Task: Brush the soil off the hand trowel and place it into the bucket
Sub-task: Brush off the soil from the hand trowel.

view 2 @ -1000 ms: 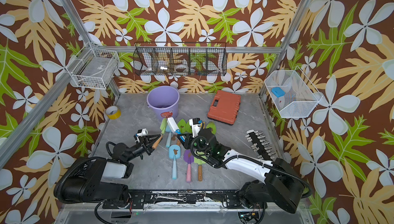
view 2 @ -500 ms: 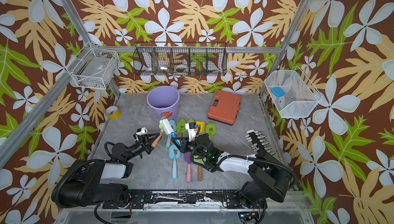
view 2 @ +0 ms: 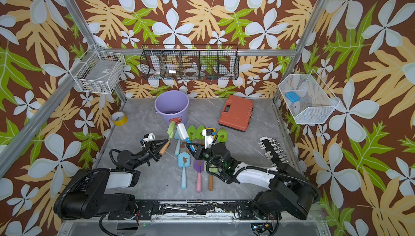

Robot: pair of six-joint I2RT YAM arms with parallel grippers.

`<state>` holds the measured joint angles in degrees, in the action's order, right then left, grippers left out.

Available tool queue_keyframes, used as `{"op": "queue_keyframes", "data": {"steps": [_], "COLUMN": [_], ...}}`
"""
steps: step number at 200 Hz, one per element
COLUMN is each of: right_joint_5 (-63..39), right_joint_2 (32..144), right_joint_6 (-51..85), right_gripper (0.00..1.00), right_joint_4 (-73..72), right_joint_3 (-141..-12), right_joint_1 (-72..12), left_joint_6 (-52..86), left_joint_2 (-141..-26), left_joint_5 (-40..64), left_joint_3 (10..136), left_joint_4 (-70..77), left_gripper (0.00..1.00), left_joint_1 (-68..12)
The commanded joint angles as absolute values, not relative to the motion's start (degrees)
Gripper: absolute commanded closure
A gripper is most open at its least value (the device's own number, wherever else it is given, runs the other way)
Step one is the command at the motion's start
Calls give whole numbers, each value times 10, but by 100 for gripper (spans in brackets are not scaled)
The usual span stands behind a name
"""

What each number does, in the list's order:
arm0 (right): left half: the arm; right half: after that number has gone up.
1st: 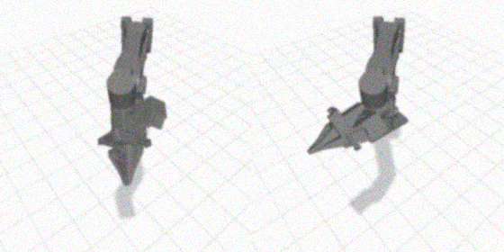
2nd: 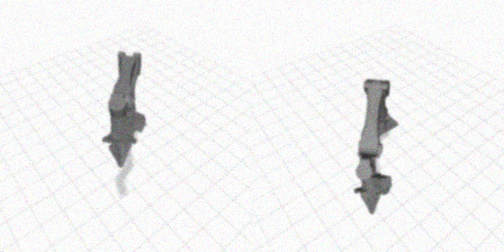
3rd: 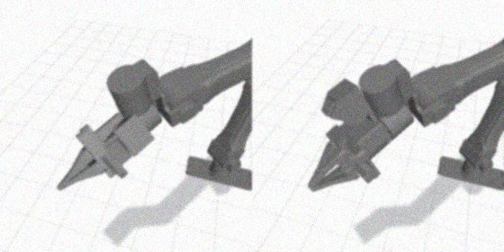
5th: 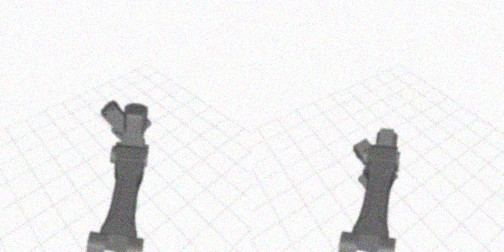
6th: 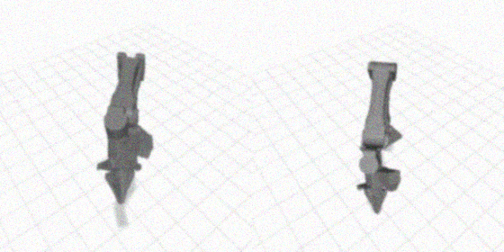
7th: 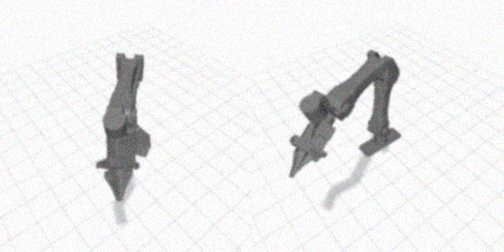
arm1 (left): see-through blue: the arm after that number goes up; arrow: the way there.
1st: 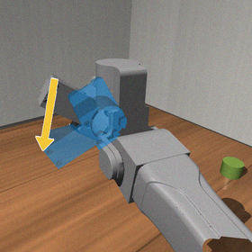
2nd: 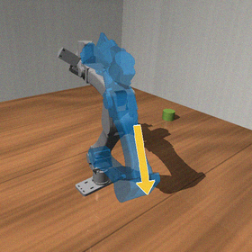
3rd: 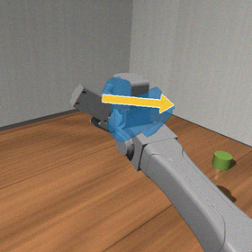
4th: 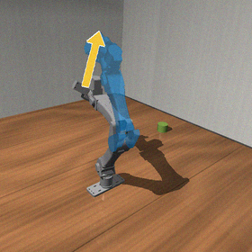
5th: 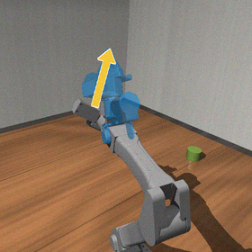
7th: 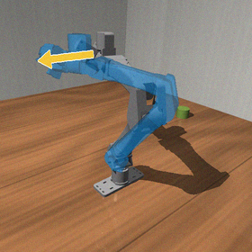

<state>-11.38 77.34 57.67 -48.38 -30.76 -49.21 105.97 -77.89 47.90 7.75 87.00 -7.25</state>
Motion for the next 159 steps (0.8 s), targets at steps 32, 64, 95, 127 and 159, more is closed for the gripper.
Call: {"op": "queue_keyframes", "data": {"steps": [32, 64, 95, 127, 159], "right_joint_5": [-141, -170, -159, -85, -43], "right_joint_2": [814, 868, 846, 707, 642], "right_joint_6": [546, 572, 569, 464, 365], "right_gripper": [100, 100, 100, 100, 100], "right_joint_4": [-495, -538, -489, -223, -52], "right_joint_3": [-335, -315, -291, -342, -436], "right_joint_1": [-505, -506, -481, -419, -373], "left_joint_6": [1057, 1059, 1067, 936, 432], "left_joint_2": [-777, -775, -777, -755, -679], "left_joint_5": [483, 487, 502, 529, 306], "left_joint_3": [82, 89, 112, 159, 377], "left_joint_4": [1037, 1037, 1032, 810, 39], "left_gripper": [100, 100, 100, 100, 100], "left_joint_1": [-72, -72, -72, -74, -164]}}
